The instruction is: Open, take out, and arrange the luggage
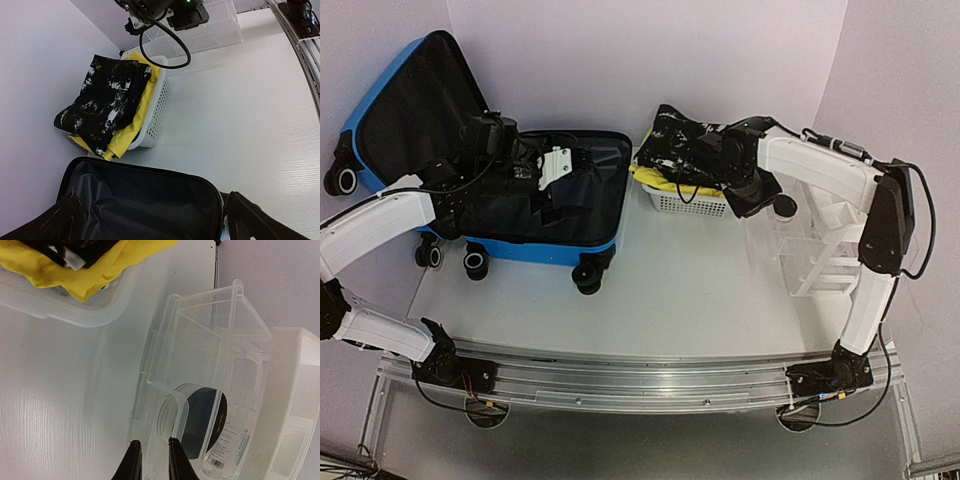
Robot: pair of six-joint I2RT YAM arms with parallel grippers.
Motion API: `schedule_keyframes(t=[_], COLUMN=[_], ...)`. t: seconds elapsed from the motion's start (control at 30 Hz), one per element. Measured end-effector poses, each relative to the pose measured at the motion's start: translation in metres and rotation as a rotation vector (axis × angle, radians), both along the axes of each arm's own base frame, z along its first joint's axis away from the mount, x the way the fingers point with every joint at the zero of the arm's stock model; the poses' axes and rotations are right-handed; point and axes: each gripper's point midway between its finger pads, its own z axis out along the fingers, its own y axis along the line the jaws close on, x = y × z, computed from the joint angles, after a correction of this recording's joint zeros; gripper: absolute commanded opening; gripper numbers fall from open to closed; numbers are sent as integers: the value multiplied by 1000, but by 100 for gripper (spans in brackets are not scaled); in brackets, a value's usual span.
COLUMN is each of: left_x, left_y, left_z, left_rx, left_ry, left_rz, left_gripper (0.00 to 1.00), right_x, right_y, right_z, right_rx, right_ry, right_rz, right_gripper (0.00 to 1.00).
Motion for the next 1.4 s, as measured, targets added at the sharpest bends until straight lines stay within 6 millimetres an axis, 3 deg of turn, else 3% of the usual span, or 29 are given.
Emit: schedule_keyframes(t=[0.27,0.57,0.77,1.13,1.23,1.4], left_x=[-1,-2,-2,-2,0,14], left_y=[1,2,2,2,2,8], left_z=[-5,-2,-1,-4,-1,6], left_rx=[7,2,1,4,-8,-83], left_ry=[8,2,-1,2,3,62], left_rz=[0,0,1,2,17,114], left_gripper=[100,100,100,100,100,100], right_x=[-7,-3,-7,-5,-3,19], right_y=[-27,-60,-89,-99,-94,-62], right_z=[-15,4,-7,-5,0,32], right_rx=[-70,-67,-165,-233,-187,54], right_ry=[43,64,173,211,202,87], right_rz=[-34,-41,-7,38,30,27], right_gripper=[12,12,11,12,21,58])
